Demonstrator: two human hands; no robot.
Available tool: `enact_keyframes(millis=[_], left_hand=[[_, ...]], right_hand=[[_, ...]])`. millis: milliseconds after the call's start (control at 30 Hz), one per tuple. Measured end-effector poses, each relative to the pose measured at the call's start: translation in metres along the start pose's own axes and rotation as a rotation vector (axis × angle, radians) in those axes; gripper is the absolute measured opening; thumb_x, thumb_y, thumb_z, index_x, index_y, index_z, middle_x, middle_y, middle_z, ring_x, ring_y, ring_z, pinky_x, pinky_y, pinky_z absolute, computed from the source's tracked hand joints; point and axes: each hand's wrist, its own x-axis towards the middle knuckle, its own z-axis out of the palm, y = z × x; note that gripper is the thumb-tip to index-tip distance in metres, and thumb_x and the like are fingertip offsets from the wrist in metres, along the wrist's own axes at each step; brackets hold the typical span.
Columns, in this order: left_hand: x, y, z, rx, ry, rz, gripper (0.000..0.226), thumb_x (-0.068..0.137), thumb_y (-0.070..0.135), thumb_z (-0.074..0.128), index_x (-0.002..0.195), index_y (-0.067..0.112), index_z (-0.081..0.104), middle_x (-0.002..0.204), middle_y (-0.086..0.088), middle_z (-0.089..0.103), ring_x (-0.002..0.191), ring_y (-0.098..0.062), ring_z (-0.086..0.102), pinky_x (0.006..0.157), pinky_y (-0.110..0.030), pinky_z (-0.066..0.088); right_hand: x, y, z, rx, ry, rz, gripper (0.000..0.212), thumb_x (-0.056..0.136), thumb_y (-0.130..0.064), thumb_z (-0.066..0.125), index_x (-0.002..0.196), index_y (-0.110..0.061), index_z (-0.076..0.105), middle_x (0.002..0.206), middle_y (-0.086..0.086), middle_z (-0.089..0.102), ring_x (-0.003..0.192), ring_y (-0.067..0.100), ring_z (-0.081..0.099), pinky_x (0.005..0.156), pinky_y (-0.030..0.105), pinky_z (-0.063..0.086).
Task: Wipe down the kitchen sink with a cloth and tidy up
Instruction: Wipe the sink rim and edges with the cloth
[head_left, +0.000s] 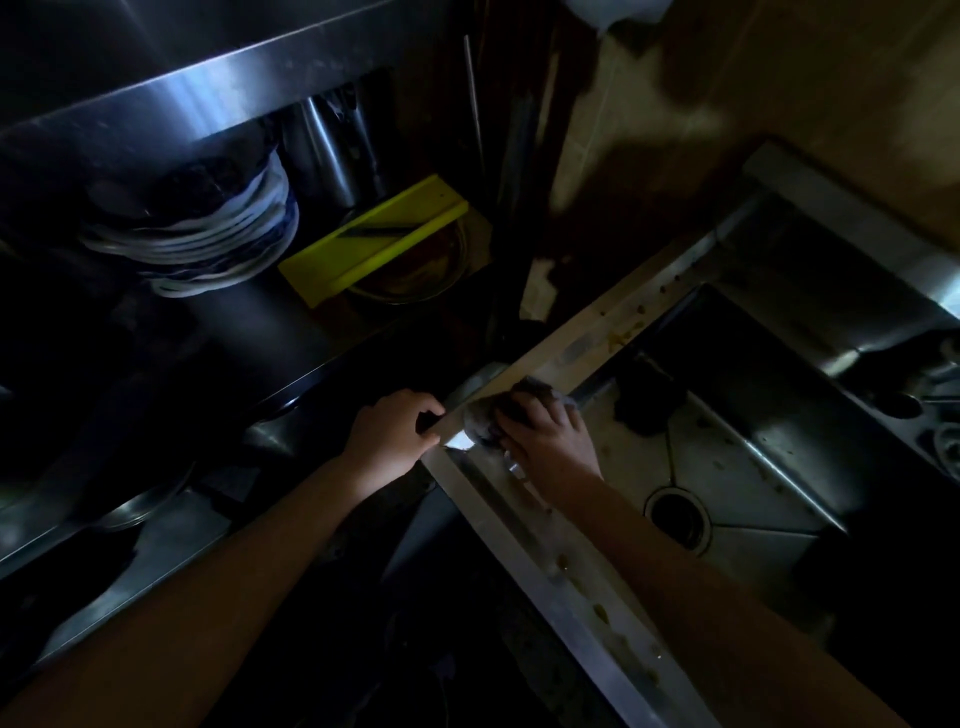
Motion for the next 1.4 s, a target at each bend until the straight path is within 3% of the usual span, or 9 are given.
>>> enact_keyframes(millis=[167,267,433,600,800,967,1167,1400], left_hand=[[0.01,0.009,0.003,-0.028,0.018,0.023,0.033,0.083,0.026,0.066,0.115,0.022,0.06,0.119,-0.001,0.06,0.109,-0.02,0.058,0.092,-0.04,0.046],[0.018,0.016,0.006,-0.049,0.029,0.034,0.033,0.084,0.026,0.065,0.116,0.021,0.06,0.12,-0.002,0.061,0.109,-0.02,0.058,0.092,-0.039,0.046],[0.031,0.034,0.011,-0.072,0.031,0.052,0.039,0.085,0.027,0.064,0.122,0.019,0.056,0.122,-0.005,0.059,0.111,-0.022,0.057,0.093,-0.04,0.047],[0.046,0.051,0.015,-0.063,0.026,0.067,0.048,0.086,0.027,0.063,0.131,0.021,0.049,0.128,-0.006,0.056,0.116,-0.023,0.055,0.093,-0.036,0.046],[0.07,0.072,0.018,-0.029,0.027,0.101,0.045,0.085,0.028,0.063,0.128,0.022,0.052,0.121,-0.008,0.058,0.109,-0.028,0.057,0.09,-0.04,0.047],[0.09,0.088,0.017,-0.005,0.046,0.155,0.041,0.081,0.026,0.064,0.121,0.025,0.055,0.114,-0.01,0.06,0.107,-0.031,0.058,0.087,-0.041,0.047],[0.115,0.103,0.018,0.001,0.009,0.178,0.049,0.08,0.028,0.066,0.127,0.024,0.053,0.12,-0.008,0.059,0.111,-0.029,0.056,0.09,-0.04,0.047],[0.14,0.122,0.021,-0.035,0.001,0.172,0.05,0.08,0.026,0.066,0.128,0.028,0.053,0.115,-0.007,0.062,0.105,-0.026,0.061,0.086,-0.039,0.051]], right_hand=[[0.012,0.033,0.001,0.102,-0.068,0.132,0.052,0.076,-0.009,0.073,0.125,-0.017,0.061,0.137,0.011,0.053,0.126,0.038,0.049,0.082,0.051,0.056],[0.026,0.065,0.0,0.177,-0.048,0.249,0.04,0.088,-0.013,0.061,0.128,-0.016,0.058,0.142,0.008,0.049,0.135,0.034,0.038,0.092,0.047,0.053],[0.051,0.124,0.003,0.191,-0.037,0.42,0.036,0.094,-0.021,0.051,0.129,-0.018,0.058,0.149,0.003,0.041,0.143,0.028,0.025,0.114,0.045,0.029],[0.063,0.146,0.001,0.318,-0.046,0.456,0.037,0.096,-0.014,0.048,0.133,-0.012,0.053,0.152,0.008,0.034,0.145,0.029,0.017,0.117,0.036,0.019],[0.041,0.116,0.002,0.364,0.009,0.361,0.041,0.092,-0.006,0.052,0.133,-0.01,0.053,0.148,0.01,0.042,0.141,0.036,0.03,0.109,0.042,0.034],[0.039,0.116,0.008,0.278,0.01,0.334,0.042,0.093,-0.011,0.053,0.134,-0.015,0.053,0.147,0.004,0.044,0.14,0.031,0.033,0.109,0.044,0.038],[0.062,0.151,0.003,0.267,0.041,0.446,0.04,0.094,-0.014,0.049,0.134,-0.013,0.053,0.147,0.01,0.043,0.14,0.035,0.031,0.113,0.048,0.033],[0.098,0.215,-0.012,0.303,0.004,0.576,0.044,0.097,-0.009,0.041,0.14,-0.015,0.043,0.154,0.008,0.03,0.145,0.032,0.017,0.117,0.043,0.026]])
